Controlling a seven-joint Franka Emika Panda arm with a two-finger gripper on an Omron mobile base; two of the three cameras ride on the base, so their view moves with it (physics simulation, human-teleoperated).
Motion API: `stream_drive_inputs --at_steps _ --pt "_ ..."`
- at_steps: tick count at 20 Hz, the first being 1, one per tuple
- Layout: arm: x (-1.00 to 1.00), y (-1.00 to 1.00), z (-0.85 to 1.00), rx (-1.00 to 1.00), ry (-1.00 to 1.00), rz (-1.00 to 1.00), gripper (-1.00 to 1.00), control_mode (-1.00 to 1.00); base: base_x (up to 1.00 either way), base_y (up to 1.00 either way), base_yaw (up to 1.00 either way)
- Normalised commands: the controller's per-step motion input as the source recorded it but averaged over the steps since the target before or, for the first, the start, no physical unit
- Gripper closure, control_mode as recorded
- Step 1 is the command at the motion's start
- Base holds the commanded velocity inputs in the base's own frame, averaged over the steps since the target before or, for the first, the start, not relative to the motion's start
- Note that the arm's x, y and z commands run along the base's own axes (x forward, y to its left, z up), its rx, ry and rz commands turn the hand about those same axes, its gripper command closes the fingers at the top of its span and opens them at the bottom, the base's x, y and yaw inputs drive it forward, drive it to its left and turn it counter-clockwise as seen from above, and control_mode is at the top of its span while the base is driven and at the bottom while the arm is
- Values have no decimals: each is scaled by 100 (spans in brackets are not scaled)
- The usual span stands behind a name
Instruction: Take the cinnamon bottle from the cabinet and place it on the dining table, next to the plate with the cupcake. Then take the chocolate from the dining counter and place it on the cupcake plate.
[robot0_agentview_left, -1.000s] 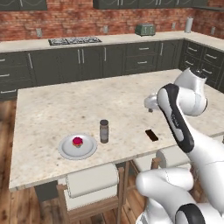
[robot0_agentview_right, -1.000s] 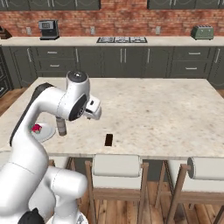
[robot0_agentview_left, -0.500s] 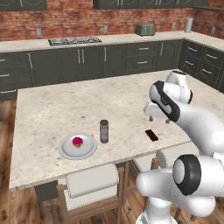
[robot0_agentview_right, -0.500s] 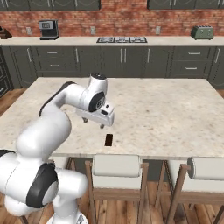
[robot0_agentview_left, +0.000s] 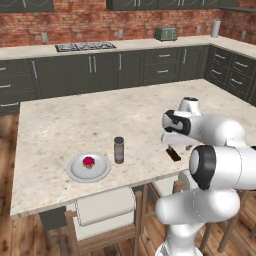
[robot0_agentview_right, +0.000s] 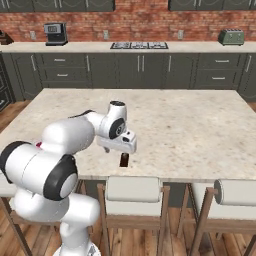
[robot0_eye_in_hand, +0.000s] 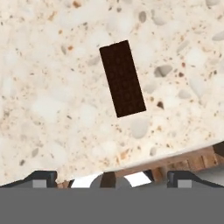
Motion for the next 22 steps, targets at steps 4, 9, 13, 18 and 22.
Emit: stream_drive_inputs --at_steps 4,9,13,18,22 --pt "1 -22 -79 -9 -4 4 -100 -100 0 0 0" --pt "28 -12 -19 -2 -12 4 -100 -100 0 0 0" --pt "31 -3 -25 -2 -12 7 -100 -100 0 0 0" --pt "32 -1 -27 0 -3 3 -100 -100 0 0 0" --pt "31 -6 -8 0 0 0 -100 -100 0 0 0"
